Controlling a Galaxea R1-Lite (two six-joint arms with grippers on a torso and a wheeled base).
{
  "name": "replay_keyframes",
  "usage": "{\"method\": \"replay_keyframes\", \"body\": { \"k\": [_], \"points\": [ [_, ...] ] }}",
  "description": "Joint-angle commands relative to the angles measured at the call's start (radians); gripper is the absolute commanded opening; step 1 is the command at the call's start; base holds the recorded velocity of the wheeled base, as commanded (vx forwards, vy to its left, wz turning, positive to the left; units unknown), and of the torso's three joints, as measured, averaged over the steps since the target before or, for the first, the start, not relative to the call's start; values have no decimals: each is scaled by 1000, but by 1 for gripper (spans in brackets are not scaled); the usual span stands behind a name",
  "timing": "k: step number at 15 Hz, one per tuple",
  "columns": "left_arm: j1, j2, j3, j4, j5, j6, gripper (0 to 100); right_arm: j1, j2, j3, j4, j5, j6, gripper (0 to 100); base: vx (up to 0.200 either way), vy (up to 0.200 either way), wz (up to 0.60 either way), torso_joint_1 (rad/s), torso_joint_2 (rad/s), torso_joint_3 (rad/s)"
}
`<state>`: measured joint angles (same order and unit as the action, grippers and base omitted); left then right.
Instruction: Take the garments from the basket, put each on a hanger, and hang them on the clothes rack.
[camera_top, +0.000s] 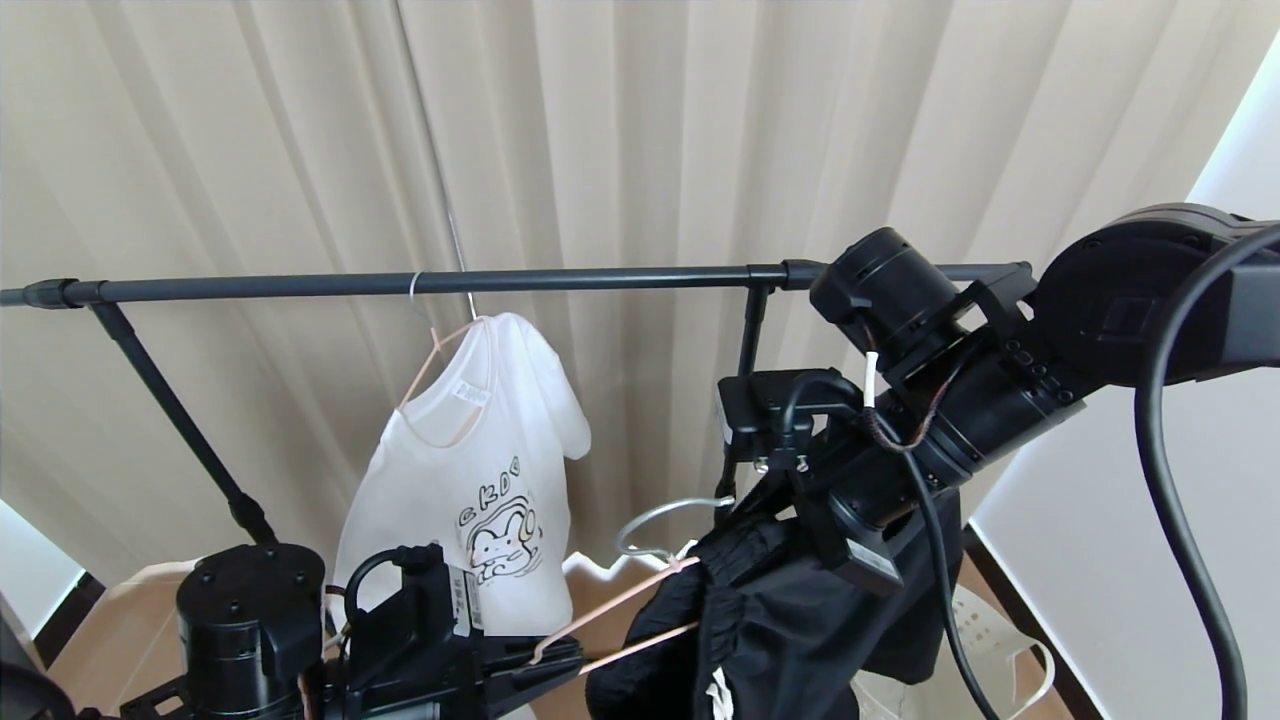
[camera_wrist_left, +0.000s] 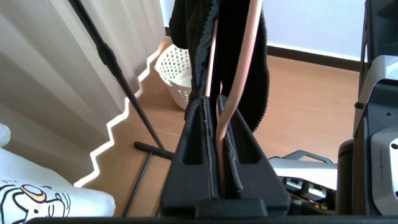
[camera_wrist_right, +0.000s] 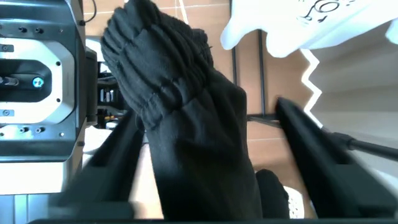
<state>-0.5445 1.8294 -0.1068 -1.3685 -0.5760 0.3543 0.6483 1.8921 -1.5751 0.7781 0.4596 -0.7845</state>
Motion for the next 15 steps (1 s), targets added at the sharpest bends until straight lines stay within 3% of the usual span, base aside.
{"method": "replay_keyframes", "body": {
  "k": [1, 14, 15],
  "points": [
    [0, 1, -1, -1, -1, 0, 0, -1, -5, -2, 0, 1, 1, 0, 0, 0, 0, 0, 0, 0],
    [1, 7, 9, -50, -1, 0, 0, -1, -41, 3, 1, 1, 10, 0, 0, 0, 0, 0, 0, 0],
    [0, 7, 9, -50, -1, -5, 100, -1, -45, 4, 1, 1, 10, 0, 0, 0, 0, 0, 0, 0]
  ]
}}
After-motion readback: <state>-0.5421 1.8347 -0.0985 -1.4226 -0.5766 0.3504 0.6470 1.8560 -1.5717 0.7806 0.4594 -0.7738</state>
